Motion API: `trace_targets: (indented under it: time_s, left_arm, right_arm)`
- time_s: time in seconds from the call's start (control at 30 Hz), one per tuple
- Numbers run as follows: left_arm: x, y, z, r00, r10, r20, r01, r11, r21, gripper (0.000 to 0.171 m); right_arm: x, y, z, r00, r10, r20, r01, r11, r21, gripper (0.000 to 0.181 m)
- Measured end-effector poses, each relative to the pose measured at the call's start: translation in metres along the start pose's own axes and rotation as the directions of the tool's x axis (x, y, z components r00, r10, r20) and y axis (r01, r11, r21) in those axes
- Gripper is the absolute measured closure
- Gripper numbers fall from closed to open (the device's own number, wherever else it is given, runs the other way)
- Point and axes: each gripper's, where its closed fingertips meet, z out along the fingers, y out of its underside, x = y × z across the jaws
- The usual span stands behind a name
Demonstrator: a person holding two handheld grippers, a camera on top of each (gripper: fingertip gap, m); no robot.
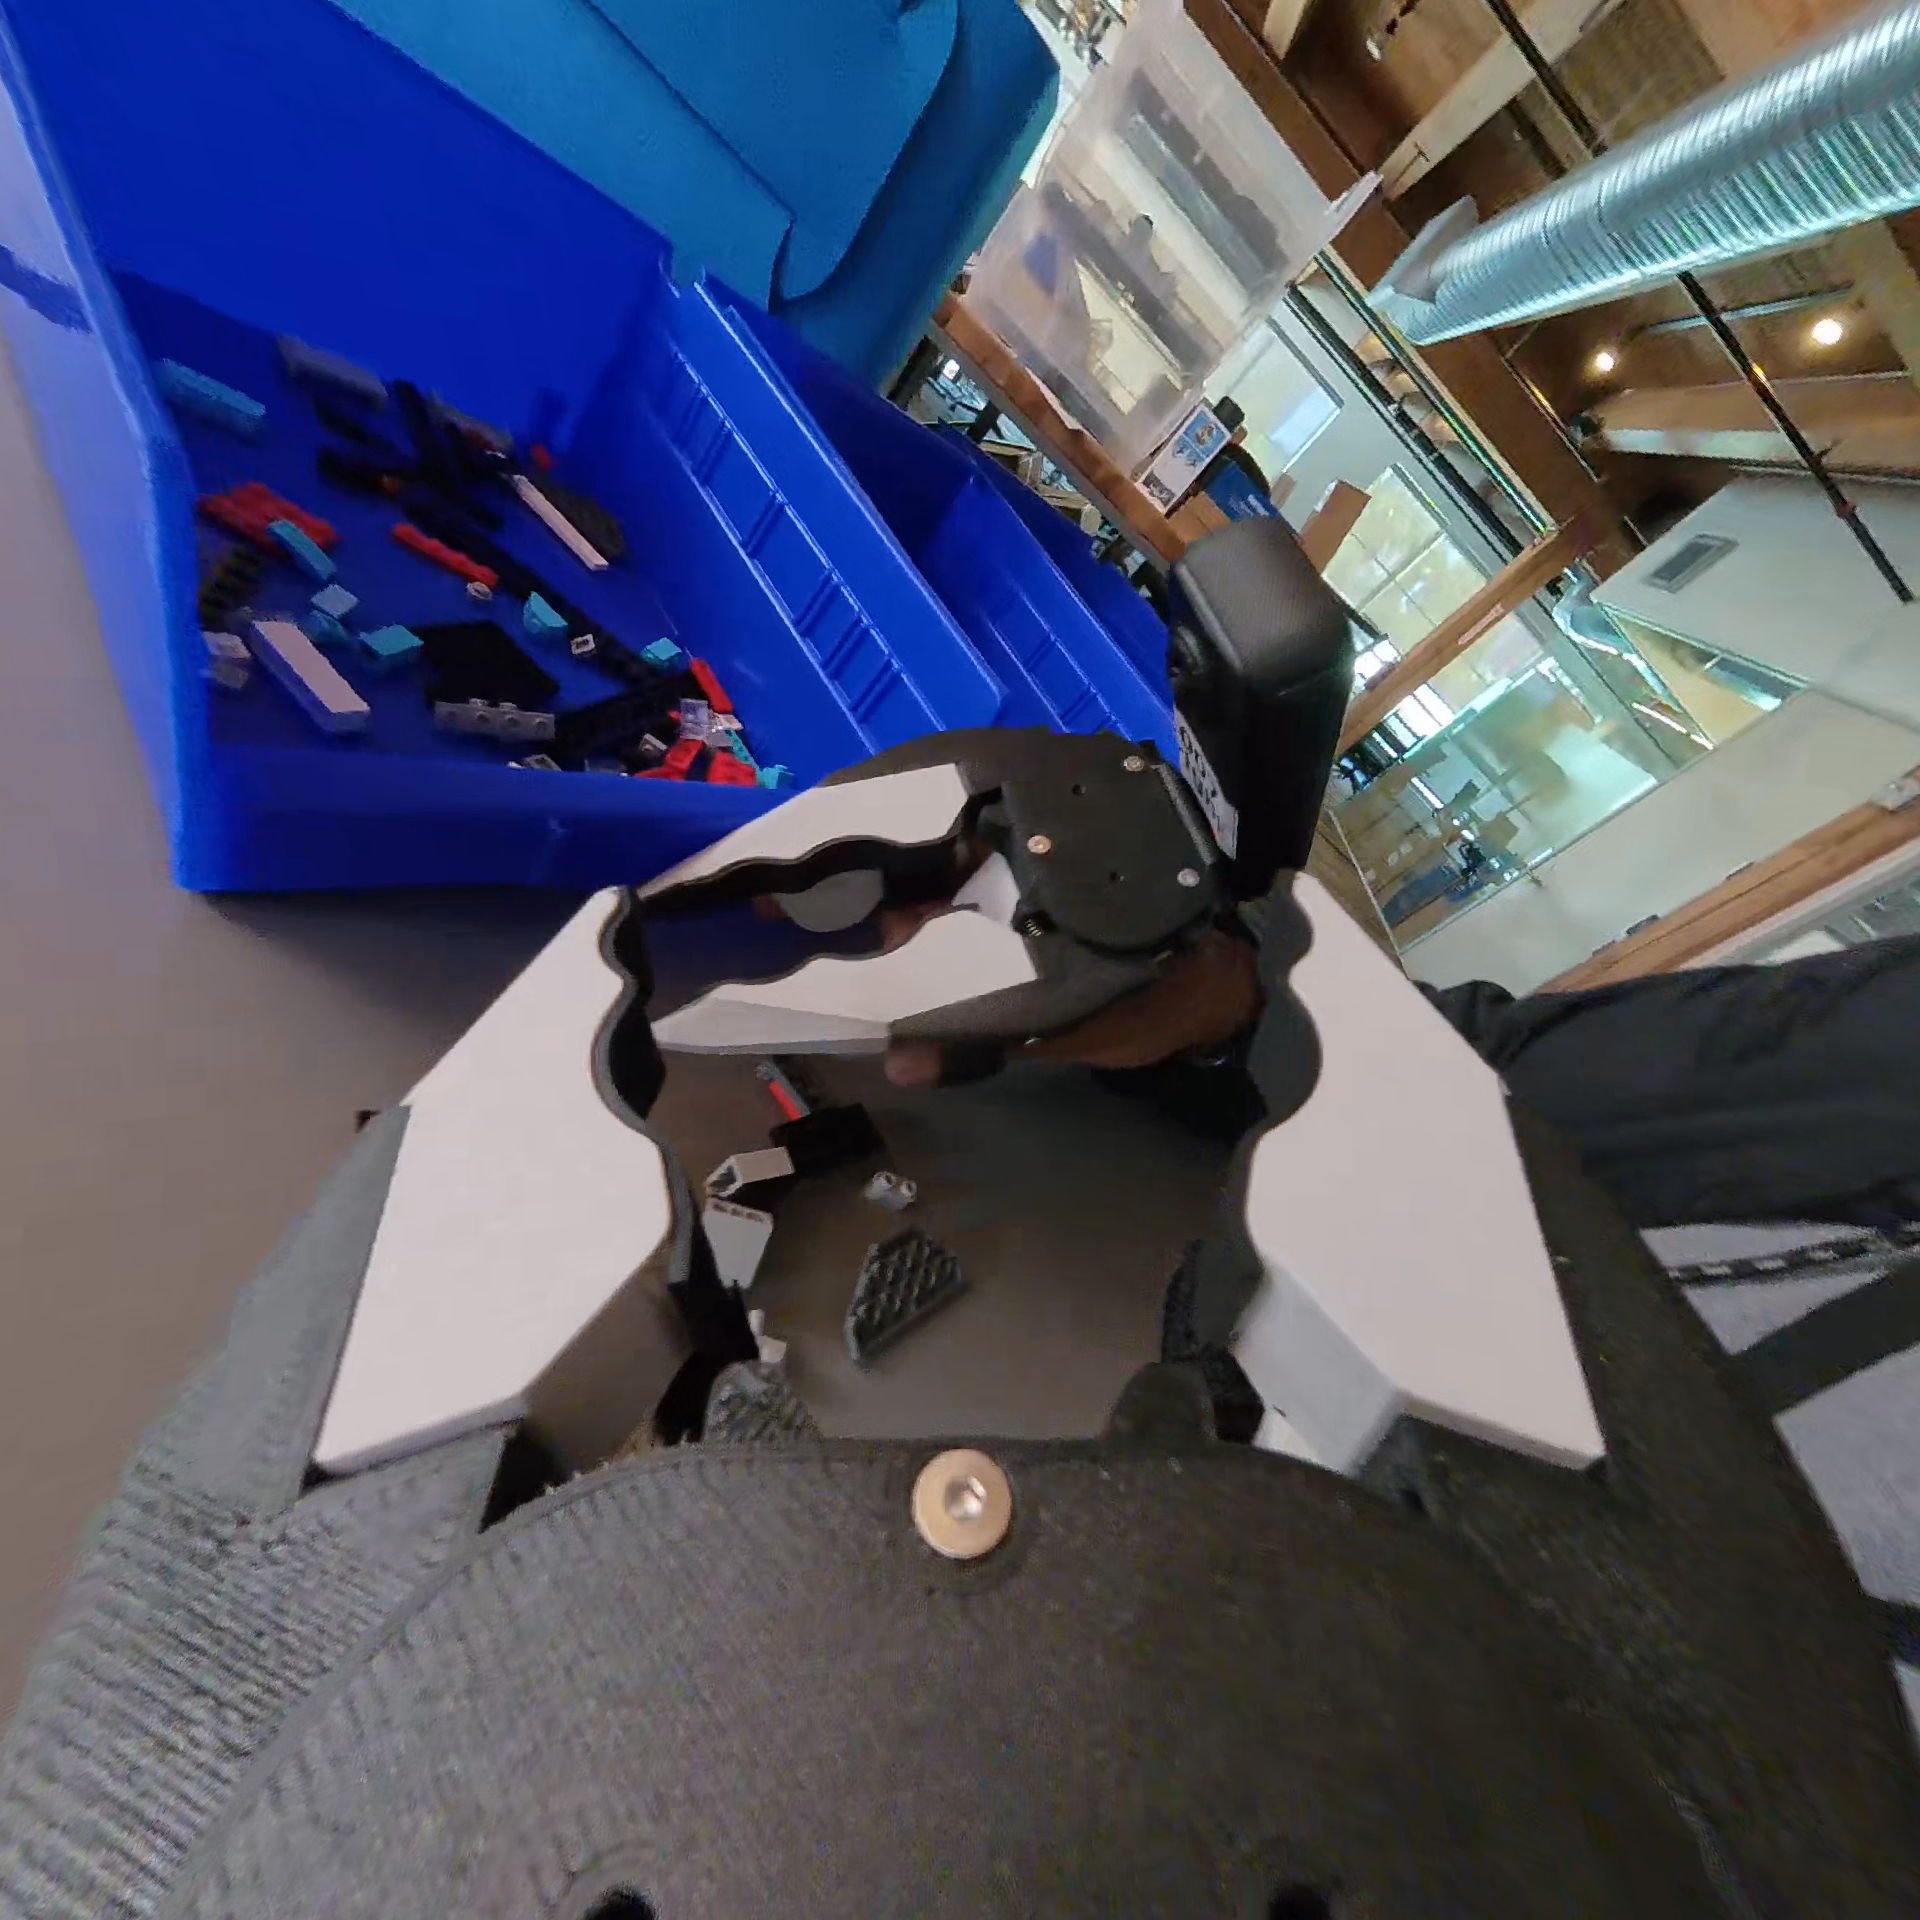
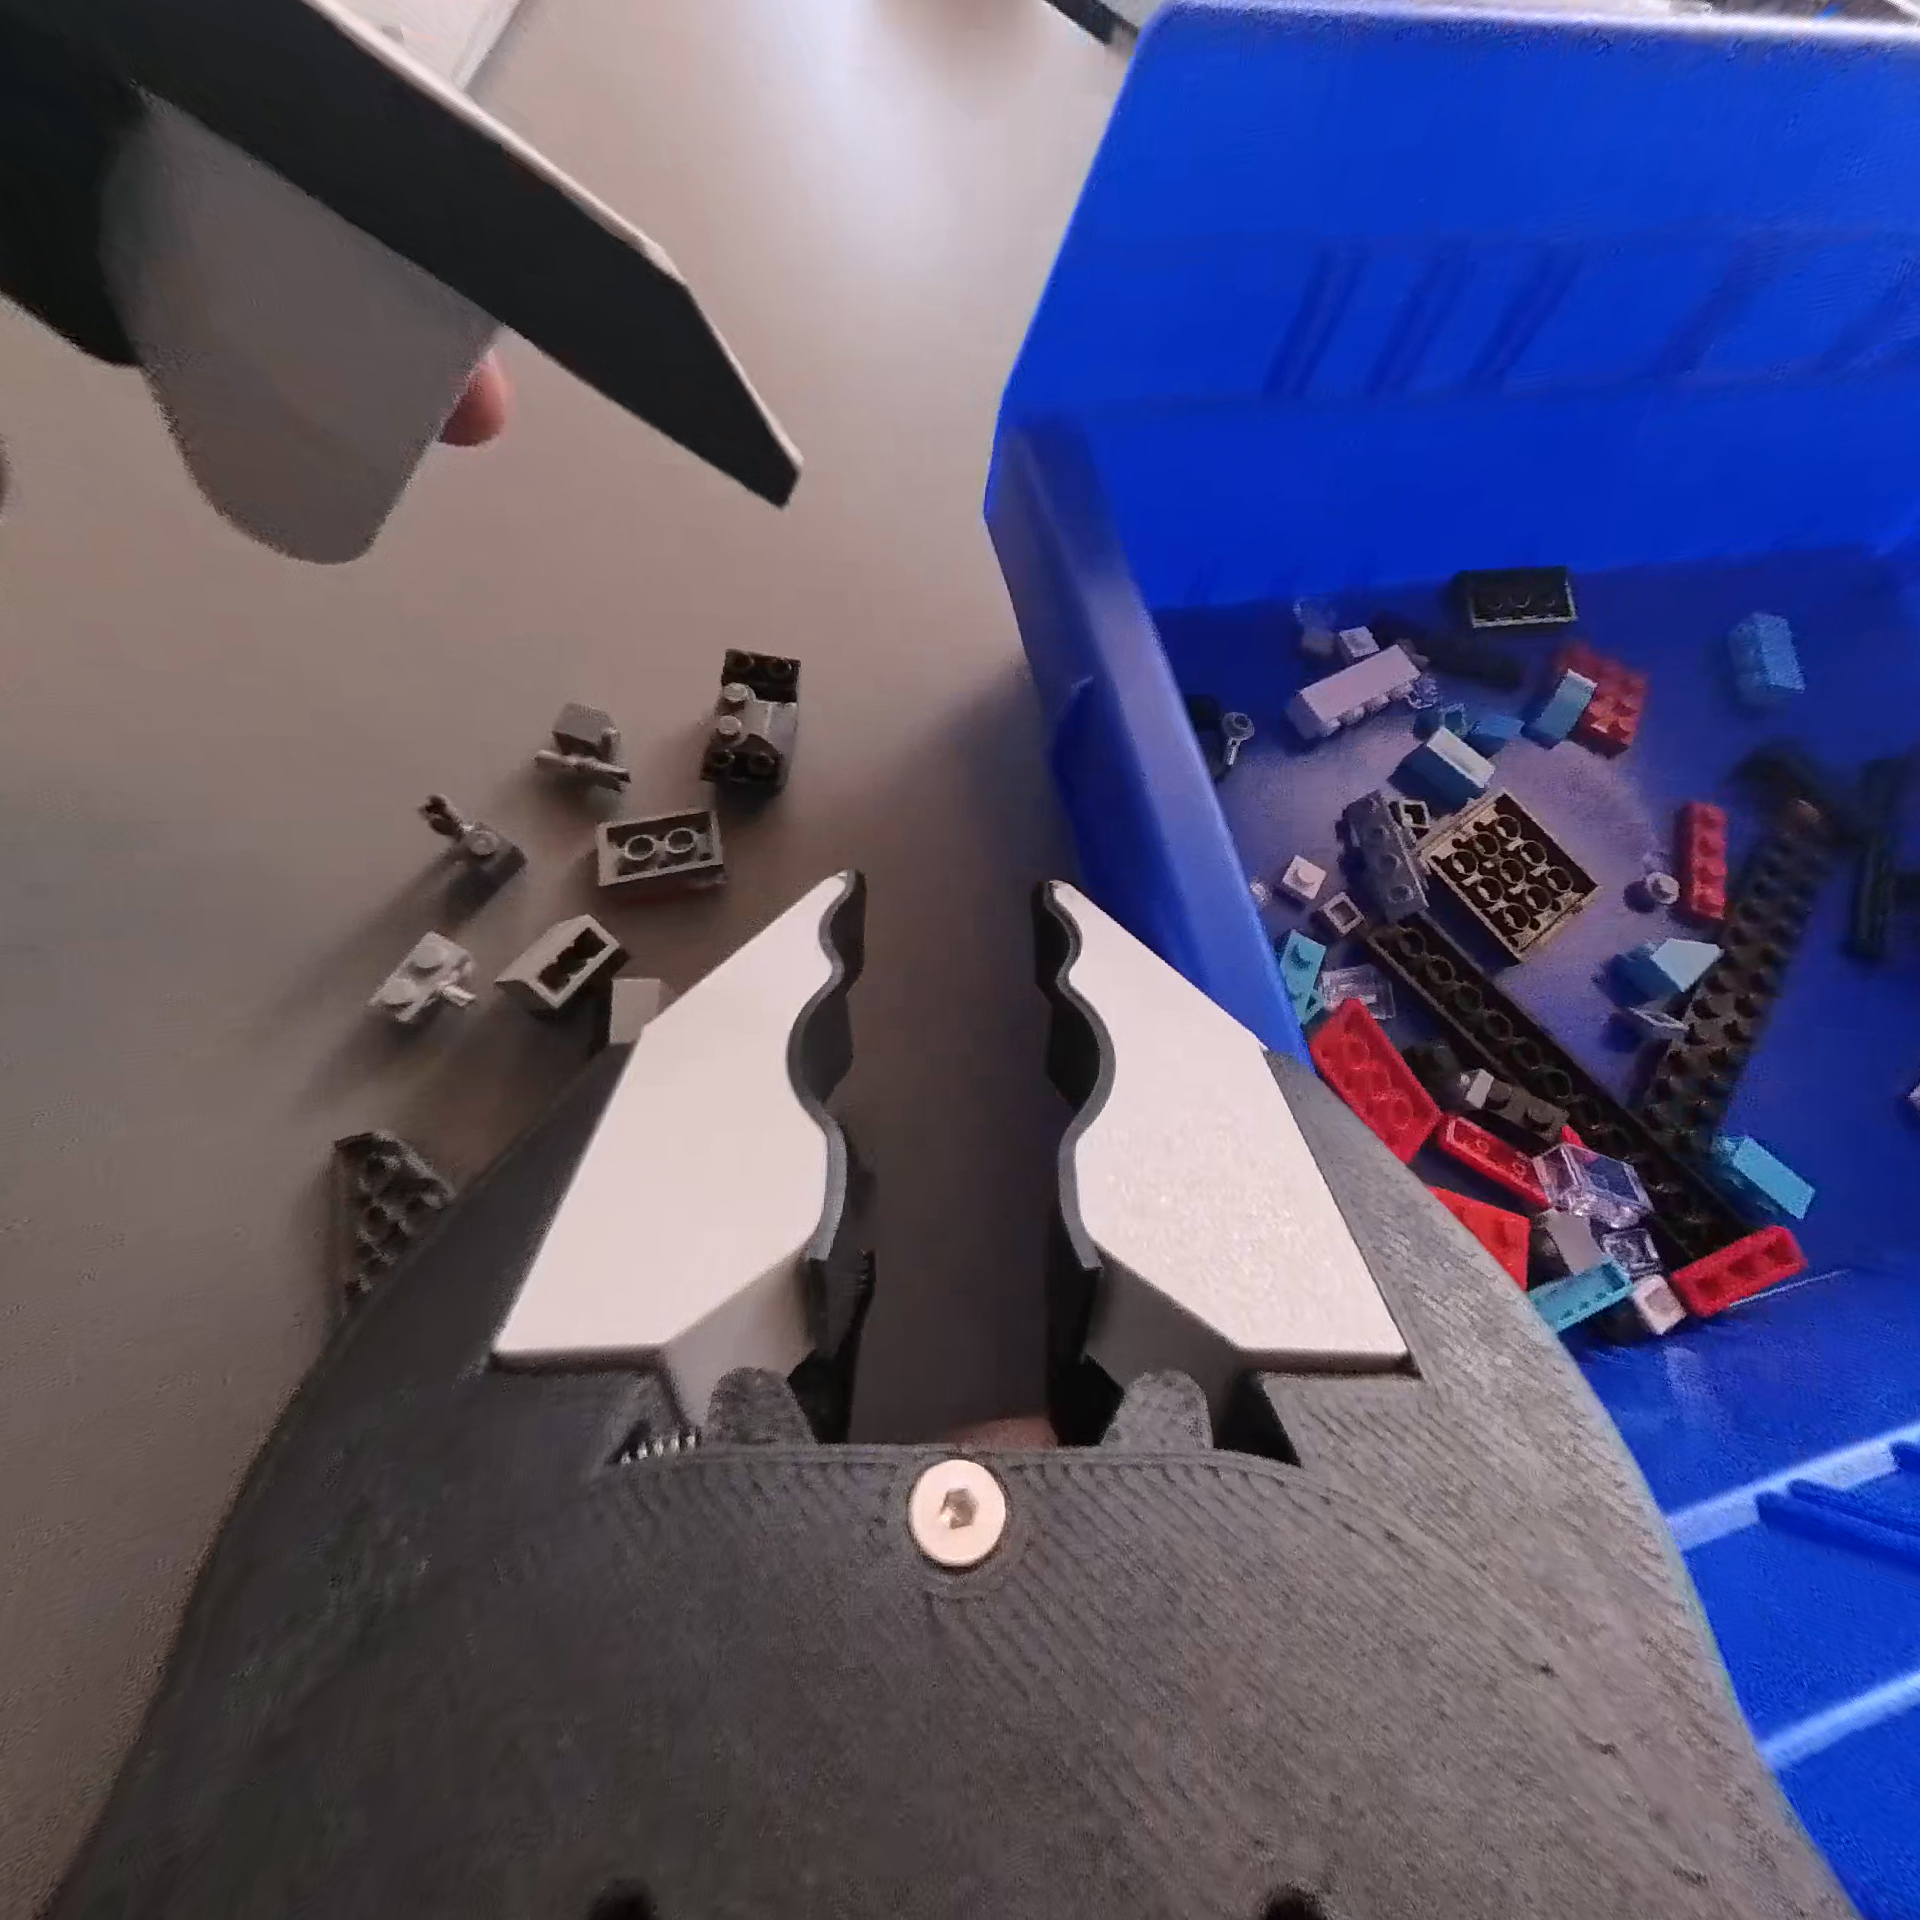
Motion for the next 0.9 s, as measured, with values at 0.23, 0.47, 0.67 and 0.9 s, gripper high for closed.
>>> trace_targets:
  time_s: [0.23, 0.47, 0.67, 0.9]
  left_arm:
    - [0.023, 0.011, 0.013, 0.994, -0.055, 0.099, 0.054, 0.998, 0.017, 0.038]
    - [0.024, 0.025, 0.010, 0.954, -0.070, 0.292, 0.047, 0.995, 0.086, 0.040]
    - [0.026, 0.032, 0.002, 0.937, -0.086, 0.339, 0.054, 0.993, 0.102, 0.044]
    - [0.022, 0.033, -0.007, 0.925, -0.077, 0.372, 0.041, 0.994, 0.103, 0.046]
  right_arm:
    - [0.000, 0.003, 0.013, 0.992, -0.079, -0.103, 0.067, 0.992, -0.109, 0.148]
    - [0.001, -0.001, 0.021, 0.965, -0.190, -0.184, 0.155, 0.970, -0.188, 0.151]
    - [-0.001, -0.004, 0.022, 0.927, -0.290, -0.239, 0.230, 0.941, -0.249, 0.148]
    - [0.003, -0.003, 0.021, 0.902, -0.336, -0.269, 0.262, 0.924, -0.277, 0.149]
